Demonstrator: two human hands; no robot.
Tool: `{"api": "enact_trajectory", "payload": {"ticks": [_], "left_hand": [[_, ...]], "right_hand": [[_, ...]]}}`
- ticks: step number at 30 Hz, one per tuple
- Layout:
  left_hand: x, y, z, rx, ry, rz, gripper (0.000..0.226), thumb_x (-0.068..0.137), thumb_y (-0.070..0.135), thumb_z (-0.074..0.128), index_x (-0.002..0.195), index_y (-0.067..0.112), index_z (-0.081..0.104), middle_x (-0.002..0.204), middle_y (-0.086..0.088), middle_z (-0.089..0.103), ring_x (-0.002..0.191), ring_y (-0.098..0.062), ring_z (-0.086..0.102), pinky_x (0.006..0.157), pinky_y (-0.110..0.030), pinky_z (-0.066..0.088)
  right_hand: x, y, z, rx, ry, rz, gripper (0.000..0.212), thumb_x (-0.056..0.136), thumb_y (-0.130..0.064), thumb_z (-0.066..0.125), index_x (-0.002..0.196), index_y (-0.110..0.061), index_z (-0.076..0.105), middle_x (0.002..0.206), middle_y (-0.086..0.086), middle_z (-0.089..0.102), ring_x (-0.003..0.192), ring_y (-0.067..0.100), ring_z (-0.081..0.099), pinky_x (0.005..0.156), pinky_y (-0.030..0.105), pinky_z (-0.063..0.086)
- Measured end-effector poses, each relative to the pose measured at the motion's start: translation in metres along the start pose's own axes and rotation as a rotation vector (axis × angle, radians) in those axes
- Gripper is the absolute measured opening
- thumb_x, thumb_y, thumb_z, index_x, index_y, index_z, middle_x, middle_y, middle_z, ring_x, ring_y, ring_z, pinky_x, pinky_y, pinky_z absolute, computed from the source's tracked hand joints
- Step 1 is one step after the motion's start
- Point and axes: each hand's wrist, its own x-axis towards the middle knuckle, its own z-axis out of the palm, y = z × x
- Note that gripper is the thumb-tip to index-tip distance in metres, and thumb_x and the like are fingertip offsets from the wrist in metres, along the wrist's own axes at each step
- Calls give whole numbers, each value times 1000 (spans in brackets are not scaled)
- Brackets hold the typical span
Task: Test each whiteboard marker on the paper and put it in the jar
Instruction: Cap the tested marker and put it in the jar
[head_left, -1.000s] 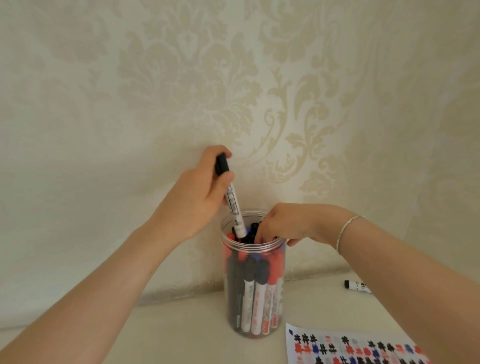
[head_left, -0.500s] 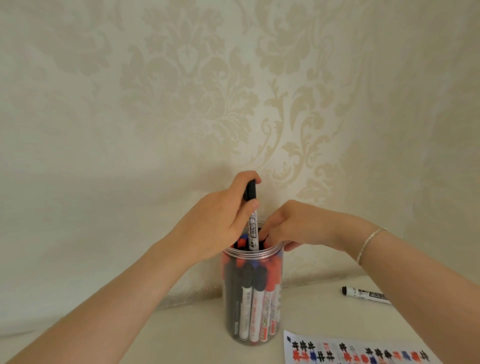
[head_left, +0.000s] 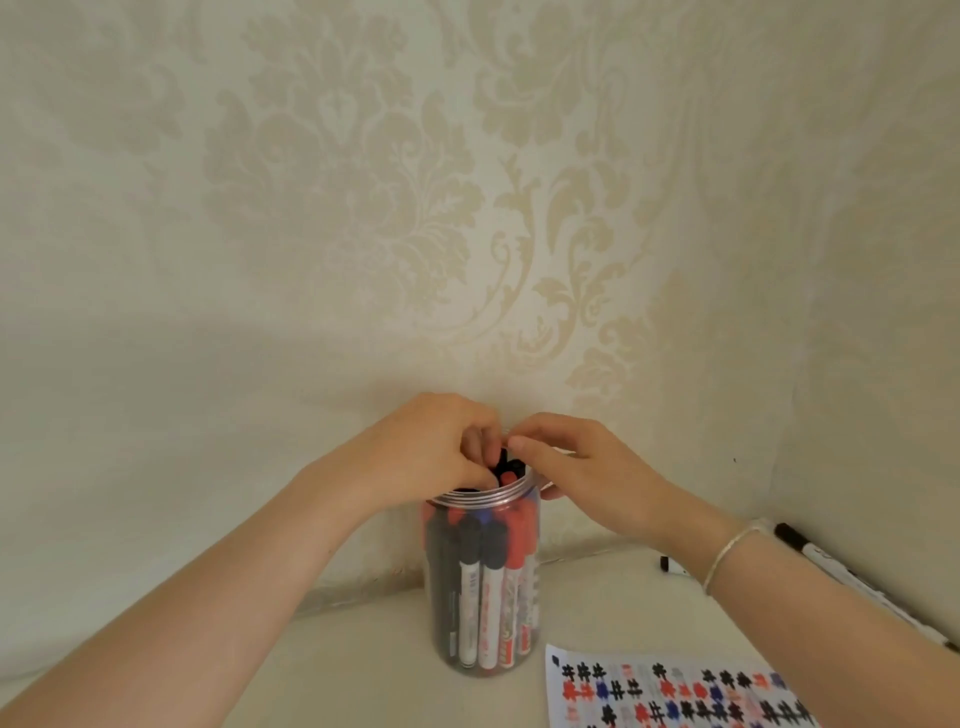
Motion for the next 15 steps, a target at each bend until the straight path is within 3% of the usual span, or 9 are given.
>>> {"api": "enact_trajectory", "payload": {"ticks": [2,4,6,7,9,11,13,15], "left_hand": [[2,8,-4,120,-55,-9,7,78,22,70,81,27,75,74,12,72,71,-1,65,72,-27,53],[5,16,-11,205,-85,-21,11,83,25,67,84,25,77,75,13,72,74,-3,65,75,-28,52],[6,24,-13,192,11,-23,13,88,26,62,85,28,74,77,14,71,77,-6,66,79,-31,53],[4,31,-11,145,133,-4,13,89,28,59,87,30,72,80,16,70,80,-5,66,80,-32,53],[-6,53,3,-41,377,90,13,92,31,54,93,34,67,84,20,70,84,0,64,80,-25,50],[-16,79,25,-165,446,223,14,94,30,52,99,34,65,86,21,70,87,5,63,79,-15,48],[-15,94,54,-172,381,317,17,96,25,52,105,30,65,93,19,70,90,4,63,82,-16,48],[-7,101,87,-196,294,312,20,96,19,52,109,26,64,101,17,69,94,2,62,85,-22,50]], "right_hand": [[-10,10,2,146,75,5,18,95,-26,54,107,-28,67,102,-7,69,88,11,67,78,30,57],[-20,24,0,251,269,37,18,94,-18,56,106,-27,65,99,0,69,84,16,68,77,30,57],[-32,49,-15,113,445,120,22,91,-6,53,104,-21,64,94,6,68,86,23,65,74,27,52],[-39,63,-25,-98,444,191,27,89,-4,51,109,-20,61,98,6,66,90,24,62,74,26,49],[-57,95,-44,-667,232,371,41,89,-7,48,128,-17,47,116,5,57,106,23,54,86,30,45],[-74,121,-55,-1035,-5,533,44,91,-12,44,134,-15,38,127,5,50,119,25,46,102,37,36],[-83,135,-58,-1103,-71,597,39,91,-8,38,130,-16,41,127,4,50,122,25,44,111,45,25],[-87,142,-62,-1117,-51,544,34,90,-5,37,120,-17,49,120,2,54,114,22,50,108,41,28]]}}
